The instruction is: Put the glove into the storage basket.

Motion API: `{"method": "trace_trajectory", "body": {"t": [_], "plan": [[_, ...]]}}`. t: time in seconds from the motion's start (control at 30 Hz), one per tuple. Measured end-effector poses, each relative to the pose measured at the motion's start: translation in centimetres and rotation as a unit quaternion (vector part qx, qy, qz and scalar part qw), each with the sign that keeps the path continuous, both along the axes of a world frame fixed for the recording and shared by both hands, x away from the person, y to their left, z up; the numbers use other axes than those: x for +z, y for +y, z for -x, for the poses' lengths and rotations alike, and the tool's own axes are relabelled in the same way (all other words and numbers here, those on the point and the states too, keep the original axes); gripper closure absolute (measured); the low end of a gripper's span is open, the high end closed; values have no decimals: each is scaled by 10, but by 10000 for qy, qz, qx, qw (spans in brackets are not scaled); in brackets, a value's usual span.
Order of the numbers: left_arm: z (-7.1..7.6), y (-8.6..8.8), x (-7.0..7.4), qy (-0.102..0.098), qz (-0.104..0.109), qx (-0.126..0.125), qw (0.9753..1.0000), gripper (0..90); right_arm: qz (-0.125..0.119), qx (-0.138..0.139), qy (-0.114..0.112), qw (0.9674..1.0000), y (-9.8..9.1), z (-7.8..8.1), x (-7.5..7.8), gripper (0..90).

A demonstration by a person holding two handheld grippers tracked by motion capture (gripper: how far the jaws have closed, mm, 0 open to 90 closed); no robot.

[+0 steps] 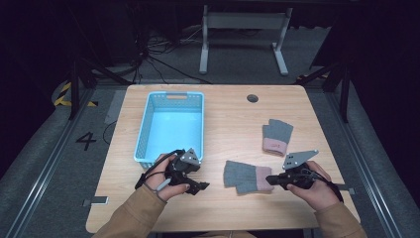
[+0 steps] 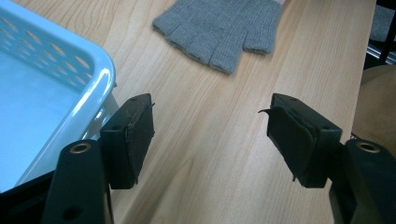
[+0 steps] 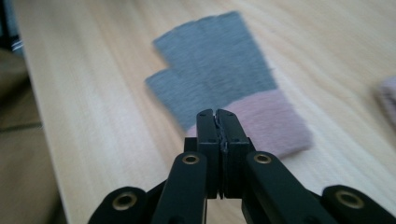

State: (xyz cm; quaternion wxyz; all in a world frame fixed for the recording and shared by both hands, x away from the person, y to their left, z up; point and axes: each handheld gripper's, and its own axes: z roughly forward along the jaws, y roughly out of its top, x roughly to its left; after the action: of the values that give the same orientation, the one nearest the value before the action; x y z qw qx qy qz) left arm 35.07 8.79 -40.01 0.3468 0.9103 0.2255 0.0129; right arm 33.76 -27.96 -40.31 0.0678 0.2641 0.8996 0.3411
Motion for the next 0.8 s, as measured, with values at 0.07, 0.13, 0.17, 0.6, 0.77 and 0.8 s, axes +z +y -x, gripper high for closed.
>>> {"method": "trace_trajectory", "body": {"t": [0.07,0.13,0.17,0.6,0.77,0.8], "plan": [[5,2,0,-20,-36,28,10000,324,-76,-335,-81,9994,-3,-4,5,890],[7,3,-1,-27,-34,27,10000,324,-101,-432,-78,9990,-5,-6,6,893],[9,4,-3,-53,-23,58,10000,324,-106,-478,-127,9987,-5,-8,7,896],[17,19,-9,-30,-174,390,9991,335,14,-1386,-73,9903,-2,-55,17,895],[18,20,-8,-123,-154,434,9989,342,96,-1498,-16,9887,4,-73,13,895],[17,22,-5,-173,-136,480,9986,342,124,-1549,12,9878,5,-78,11,895]]}}
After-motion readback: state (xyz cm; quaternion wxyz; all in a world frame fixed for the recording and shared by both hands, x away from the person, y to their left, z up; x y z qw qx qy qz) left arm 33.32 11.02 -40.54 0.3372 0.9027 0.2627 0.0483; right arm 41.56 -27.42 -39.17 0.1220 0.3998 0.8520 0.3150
